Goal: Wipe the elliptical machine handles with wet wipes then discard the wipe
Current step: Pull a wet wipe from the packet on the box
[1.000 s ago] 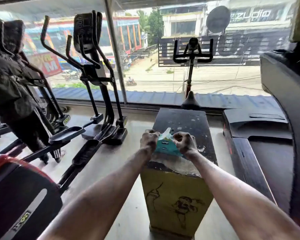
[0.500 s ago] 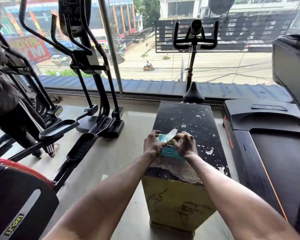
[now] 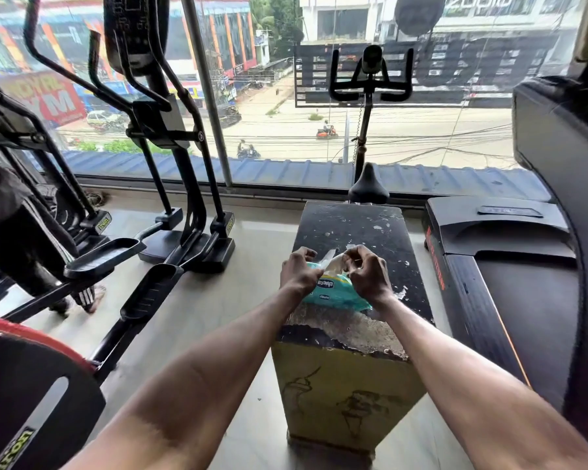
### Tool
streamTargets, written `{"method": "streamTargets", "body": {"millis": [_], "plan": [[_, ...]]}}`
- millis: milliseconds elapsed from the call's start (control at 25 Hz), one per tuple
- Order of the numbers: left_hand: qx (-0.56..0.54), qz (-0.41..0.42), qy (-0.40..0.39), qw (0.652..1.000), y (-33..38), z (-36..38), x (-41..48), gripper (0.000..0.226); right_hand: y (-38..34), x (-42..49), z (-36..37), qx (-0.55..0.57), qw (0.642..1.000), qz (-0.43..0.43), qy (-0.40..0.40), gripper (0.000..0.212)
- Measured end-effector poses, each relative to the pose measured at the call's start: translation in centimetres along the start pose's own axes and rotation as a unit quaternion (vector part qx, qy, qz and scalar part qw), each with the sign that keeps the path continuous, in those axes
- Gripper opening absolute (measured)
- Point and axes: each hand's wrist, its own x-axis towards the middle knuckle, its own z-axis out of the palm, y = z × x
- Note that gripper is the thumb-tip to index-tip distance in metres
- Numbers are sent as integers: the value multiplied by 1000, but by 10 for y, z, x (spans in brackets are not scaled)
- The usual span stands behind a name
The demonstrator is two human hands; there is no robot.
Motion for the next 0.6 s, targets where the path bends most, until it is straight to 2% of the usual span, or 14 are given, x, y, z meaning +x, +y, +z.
{"method": "streamTargets", "body": {"millis": [200,320,440,520,600], "plan": [[-14,85,-22,996,21,-6,-4,58,-20,7,-21,81,996,36,20,16],[-55,101,-49,992,34,-10,-3,57,-34,15,-34,137,988,59,28,24],[-113,99,-59,987,43,-20,-5,35,-45,21,-41,224,972,74,2,18],[-149,87,-48,984,46,-32,-5,20,-49,23,-43,274,958,70,-36,8],[-196,53,-40,978,51,-48,-12,14,-61,16,-49,321,941,63,-88,4]]}}
